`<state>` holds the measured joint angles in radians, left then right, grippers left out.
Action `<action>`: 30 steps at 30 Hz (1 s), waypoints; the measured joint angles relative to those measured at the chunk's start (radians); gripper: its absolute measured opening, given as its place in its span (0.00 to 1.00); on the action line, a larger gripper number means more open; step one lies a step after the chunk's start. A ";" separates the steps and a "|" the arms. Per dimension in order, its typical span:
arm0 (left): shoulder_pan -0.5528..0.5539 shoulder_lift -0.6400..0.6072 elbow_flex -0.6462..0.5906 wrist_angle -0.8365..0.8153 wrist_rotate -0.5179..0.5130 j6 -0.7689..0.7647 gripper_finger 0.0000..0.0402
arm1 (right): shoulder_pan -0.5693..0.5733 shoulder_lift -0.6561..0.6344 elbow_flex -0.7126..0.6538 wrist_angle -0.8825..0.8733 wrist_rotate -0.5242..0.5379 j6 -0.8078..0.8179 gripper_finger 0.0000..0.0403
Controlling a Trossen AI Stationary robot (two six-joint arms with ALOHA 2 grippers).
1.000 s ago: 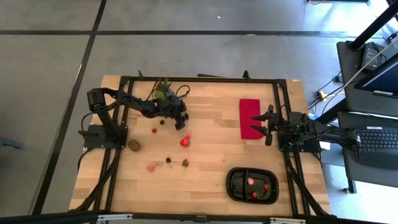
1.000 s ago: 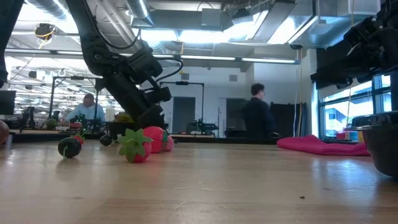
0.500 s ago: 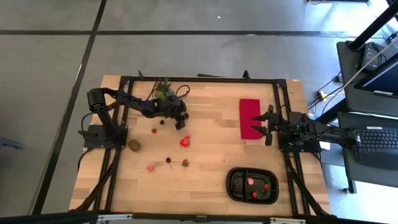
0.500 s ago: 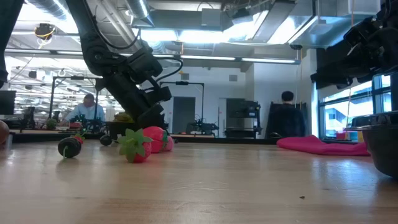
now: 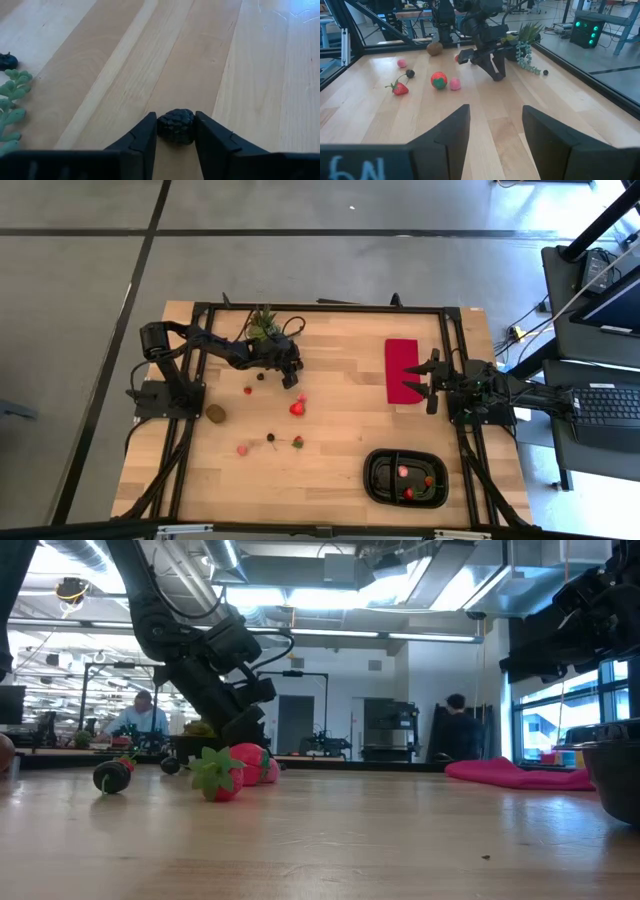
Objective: Pick and placing Produce into tupperware
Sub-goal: Put the blackberry into the left of the black bin, then put the cherry into the left of the black bin
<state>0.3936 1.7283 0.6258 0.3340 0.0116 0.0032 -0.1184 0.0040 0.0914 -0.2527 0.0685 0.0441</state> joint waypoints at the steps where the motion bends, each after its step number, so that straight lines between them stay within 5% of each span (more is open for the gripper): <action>1: -0.002 0.000 0.000 0.000 0.000 0.000 0.27 | 0.000 0.000 0.000 0.000 0.000 0.000 0.46; 8: -0.040 -0.008 0.018 0.038 0.084 -0.076 0.27 | 0.000 0.000 0.000 0.000 0.000 0.004 0.46; 20: -0.239 -0.008 0.334 0.041 0.438 -0.018 0.27 | 0.000 0.000 0.000 0.000 0.000 -0.001 0.46; 30: -0.466 -0.001 0.497 -0.026 0.285 0.164 0.15 | 0.000 0.000 0.000 0.000 0.000 -0.020 0.46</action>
<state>-0.0719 1.7272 1.1224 0.3085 0.2971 0.1669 -0.1187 0.0039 0.0914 -0.2527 0.0685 0.0242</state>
